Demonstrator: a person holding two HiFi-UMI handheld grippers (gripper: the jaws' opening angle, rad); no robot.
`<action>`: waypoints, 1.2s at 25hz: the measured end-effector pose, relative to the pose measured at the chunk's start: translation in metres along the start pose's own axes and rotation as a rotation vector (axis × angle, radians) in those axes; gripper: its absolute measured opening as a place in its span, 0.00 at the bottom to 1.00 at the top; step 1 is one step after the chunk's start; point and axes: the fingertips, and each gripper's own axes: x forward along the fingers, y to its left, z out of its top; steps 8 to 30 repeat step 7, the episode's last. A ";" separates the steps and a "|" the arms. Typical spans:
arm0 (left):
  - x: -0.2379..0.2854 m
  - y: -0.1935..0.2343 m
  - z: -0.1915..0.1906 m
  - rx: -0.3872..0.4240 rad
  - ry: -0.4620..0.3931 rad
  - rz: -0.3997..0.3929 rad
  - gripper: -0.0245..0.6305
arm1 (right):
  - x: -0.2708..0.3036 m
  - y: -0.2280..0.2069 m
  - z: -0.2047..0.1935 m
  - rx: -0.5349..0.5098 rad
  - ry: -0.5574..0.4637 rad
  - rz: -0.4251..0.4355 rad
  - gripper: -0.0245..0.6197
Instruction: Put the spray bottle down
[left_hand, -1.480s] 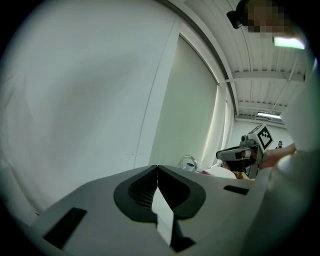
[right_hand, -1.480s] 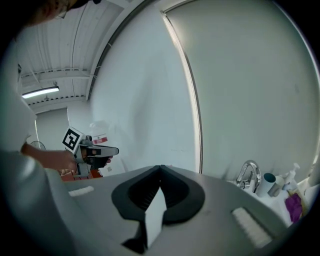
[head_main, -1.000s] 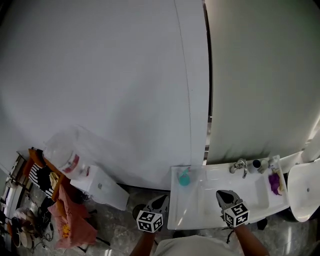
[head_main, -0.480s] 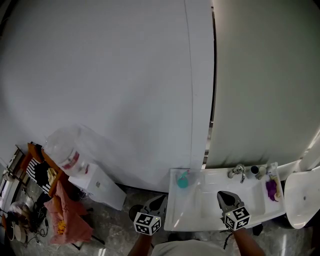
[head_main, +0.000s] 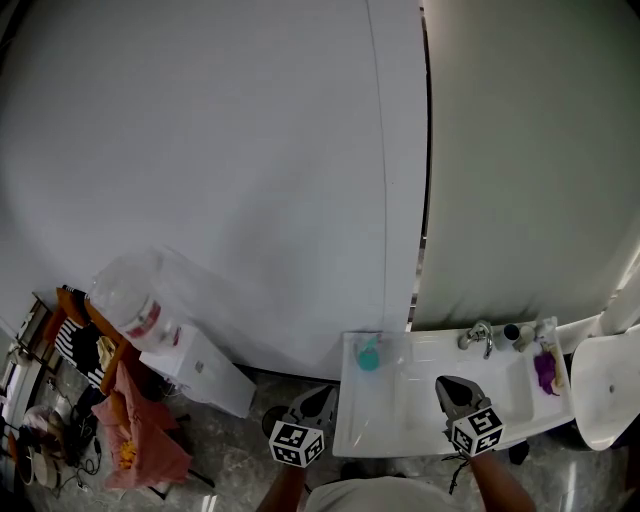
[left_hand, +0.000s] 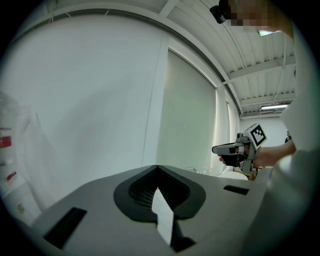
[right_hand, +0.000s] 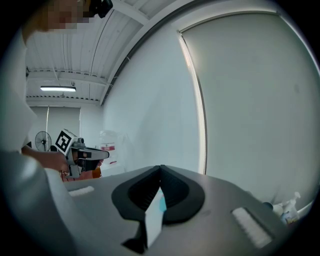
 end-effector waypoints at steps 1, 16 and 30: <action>0.000 0.000 0.000 0.001 -0.001 -0.002 0.05 | 0.000 0.000 0.000 -0.001 -0.001 -0.001 0.05; -0.003 0.004 0.006 0.007 -0.005 -0.006 0.05 | 0.002 0.006 0.006 -0.014 -0.003 -0.004 0.05; -0.003 0.004 0.006 0.007 -0.005 -0.006 0.05 | 0.002 0.006 0.006 -0.014 -0.003 -0.004 0.05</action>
